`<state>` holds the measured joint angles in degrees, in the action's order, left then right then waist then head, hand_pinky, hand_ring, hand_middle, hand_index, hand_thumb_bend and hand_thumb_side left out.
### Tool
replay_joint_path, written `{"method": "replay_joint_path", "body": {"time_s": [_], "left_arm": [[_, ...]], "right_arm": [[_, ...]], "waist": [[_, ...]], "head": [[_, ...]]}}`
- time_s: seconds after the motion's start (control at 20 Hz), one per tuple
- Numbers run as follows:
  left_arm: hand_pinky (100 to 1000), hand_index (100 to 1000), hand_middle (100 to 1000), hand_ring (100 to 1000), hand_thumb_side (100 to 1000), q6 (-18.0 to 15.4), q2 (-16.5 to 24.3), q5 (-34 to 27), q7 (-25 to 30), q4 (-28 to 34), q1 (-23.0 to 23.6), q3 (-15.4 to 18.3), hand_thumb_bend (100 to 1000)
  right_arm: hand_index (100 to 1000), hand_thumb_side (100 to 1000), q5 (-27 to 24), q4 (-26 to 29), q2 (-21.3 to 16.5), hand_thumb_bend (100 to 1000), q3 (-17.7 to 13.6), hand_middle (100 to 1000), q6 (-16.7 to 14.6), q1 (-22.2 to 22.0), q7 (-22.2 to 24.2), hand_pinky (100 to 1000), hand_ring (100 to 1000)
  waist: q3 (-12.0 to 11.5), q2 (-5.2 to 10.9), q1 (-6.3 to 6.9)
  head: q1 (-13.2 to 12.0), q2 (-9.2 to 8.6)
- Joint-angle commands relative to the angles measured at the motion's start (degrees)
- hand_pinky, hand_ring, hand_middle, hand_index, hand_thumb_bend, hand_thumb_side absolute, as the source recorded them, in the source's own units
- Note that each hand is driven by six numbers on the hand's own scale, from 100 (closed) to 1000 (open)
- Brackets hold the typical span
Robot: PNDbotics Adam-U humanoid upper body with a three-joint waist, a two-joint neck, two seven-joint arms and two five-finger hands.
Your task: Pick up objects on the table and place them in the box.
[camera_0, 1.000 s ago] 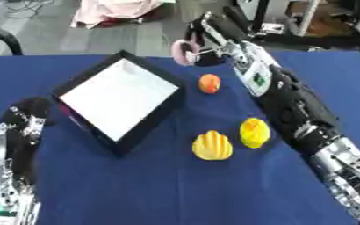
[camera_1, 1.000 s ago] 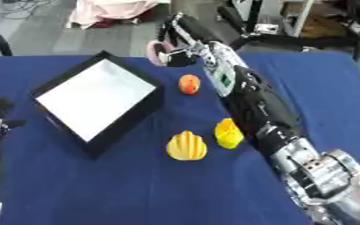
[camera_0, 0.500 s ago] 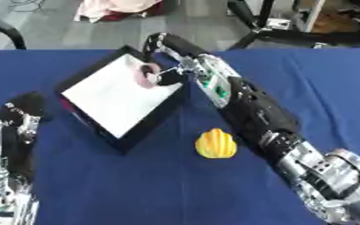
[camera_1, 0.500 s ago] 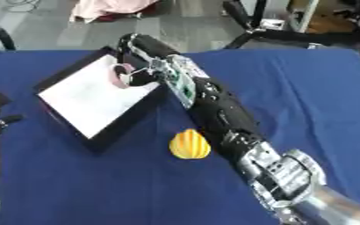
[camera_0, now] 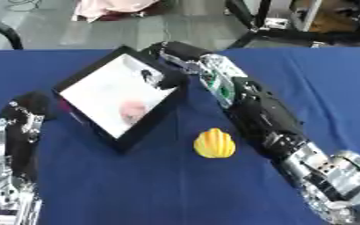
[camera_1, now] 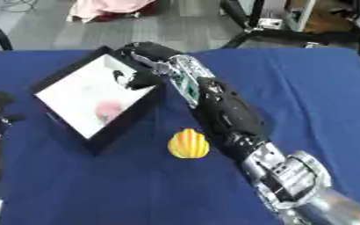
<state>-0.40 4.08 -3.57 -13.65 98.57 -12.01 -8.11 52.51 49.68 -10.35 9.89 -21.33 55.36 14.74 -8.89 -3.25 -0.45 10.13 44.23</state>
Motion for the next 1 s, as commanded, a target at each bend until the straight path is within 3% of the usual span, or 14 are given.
{"method": "replay_joint_path", "body": {"time_s": [0.05,0.1,0.4,1.0], "left_arm": [[627,684,595,849,577,-0.14,1.3,0.25,-0.38,0.78,-0.17,0.63,756],[627,684,594,848,577,-0.15,1.4,0.28,-0.46,0.75,-0.11,0.71,756],[626,684,594,848,577,-0.08,1.72,0.39,-0.89,0.78,-0.08,1.09,758],[625,684,592,848,576,0.17,1.16,0.21,-0.66,0.93,-0.58,0.75,760]], "right_arm": [[934,226,-1.61,2.37,-4.72,100,-1.21,784,1.47,0.64,1.4,862,798],[940,184,-1.67,2.19,-5.76,100,-1.41,781,1.66,0.36,2.32,867,801],[949,227,1.09,-1.7,-9.36,100,-3.35,792,2.83,-1.3,5.55,878,812],[940,277,14.09,-13.76,-6.79,100,-6.02,794,7.09,-1.38,-1.02,883,815]], "waist": [[0.39,0.29,-0.75],[0.6,0.34,-0.83],[1.24,0.41,-0.8],[0.41,-0.06,-0.08]], "head": [[-0.77,-0.11],[-1.02,-0.11],[-1.91,-0.11],[-1.01,-0.11]]}}
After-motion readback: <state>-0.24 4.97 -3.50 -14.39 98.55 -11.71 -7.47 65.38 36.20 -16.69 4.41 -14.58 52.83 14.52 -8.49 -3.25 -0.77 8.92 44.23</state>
